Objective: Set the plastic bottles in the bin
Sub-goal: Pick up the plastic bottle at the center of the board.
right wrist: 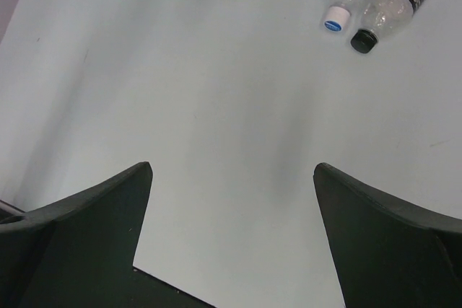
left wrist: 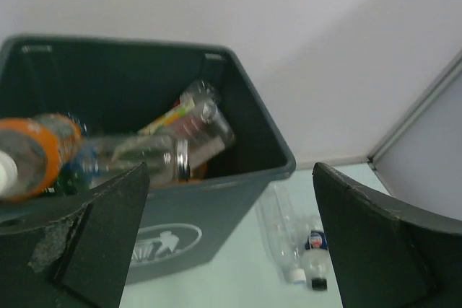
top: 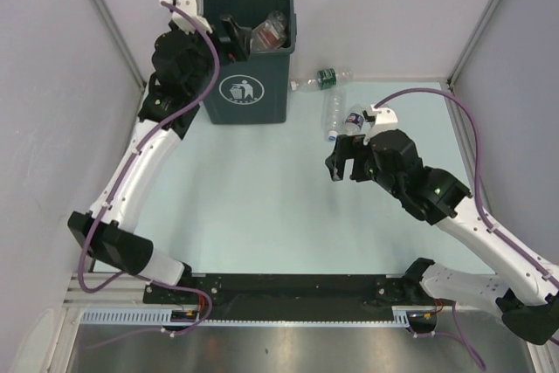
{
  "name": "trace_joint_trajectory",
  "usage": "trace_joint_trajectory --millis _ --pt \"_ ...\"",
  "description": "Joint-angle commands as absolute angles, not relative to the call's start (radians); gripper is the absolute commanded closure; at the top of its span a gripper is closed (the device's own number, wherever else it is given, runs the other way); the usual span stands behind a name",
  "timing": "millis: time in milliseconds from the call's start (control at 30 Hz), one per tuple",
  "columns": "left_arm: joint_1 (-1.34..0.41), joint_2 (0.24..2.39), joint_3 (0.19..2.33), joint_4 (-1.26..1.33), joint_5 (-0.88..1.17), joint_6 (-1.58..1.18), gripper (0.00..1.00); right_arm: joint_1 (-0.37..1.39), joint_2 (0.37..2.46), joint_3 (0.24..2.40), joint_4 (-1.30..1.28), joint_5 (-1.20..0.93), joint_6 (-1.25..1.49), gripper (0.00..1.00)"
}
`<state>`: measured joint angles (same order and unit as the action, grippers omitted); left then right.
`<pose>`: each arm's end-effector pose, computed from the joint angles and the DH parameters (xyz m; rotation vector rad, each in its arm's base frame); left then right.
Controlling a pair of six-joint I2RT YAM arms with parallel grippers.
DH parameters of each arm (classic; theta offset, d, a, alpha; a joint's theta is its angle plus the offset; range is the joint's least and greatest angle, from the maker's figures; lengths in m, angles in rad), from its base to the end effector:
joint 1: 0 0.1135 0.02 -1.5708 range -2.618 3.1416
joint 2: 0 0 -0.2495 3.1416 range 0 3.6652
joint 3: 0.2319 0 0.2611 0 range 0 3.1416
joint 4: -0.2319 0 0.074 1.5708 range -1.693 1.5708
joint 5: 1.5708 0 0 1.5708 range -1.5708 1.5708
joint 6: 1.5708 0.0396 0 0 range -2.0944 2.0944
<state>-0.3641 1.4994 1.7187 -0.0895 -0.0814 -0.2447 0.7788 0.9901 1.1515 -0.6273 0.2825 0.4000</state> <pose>0.3279 -0.1215 0.4909 0.0195 1.4561 -0.4401 0.1675 0.1498 0.3718 -0.2084 2.0367 0.4578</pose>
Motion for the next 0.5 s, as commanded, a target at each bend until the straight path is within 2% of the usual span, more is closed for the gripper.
trace_joint_trajectory --millis 0,200,433,467 --pt "-0.371 1.393 1.591 -0.055 0.029 -0.299 0.00 0.753 0.962 1.140 -0.626 0.307 0.437 0.00" --pt "-0.469 1.382 1.448 -0.055 0.150 -0.246 0.00 0.683 0.943 1.124 -0.655 0.353 0.485 0.00" --pt "-0.587 1.457 1.376 -0.046 0.140 -0.252 0.00 0.517 0.930 1.077 -0.692 0.333 0.566 0.01" --pt "-0.601 1.469 1.367 -0.043 0.088 -0.265 0.00 0.505 0.919 1.062 -0.689 0.318 0.568 0.01"
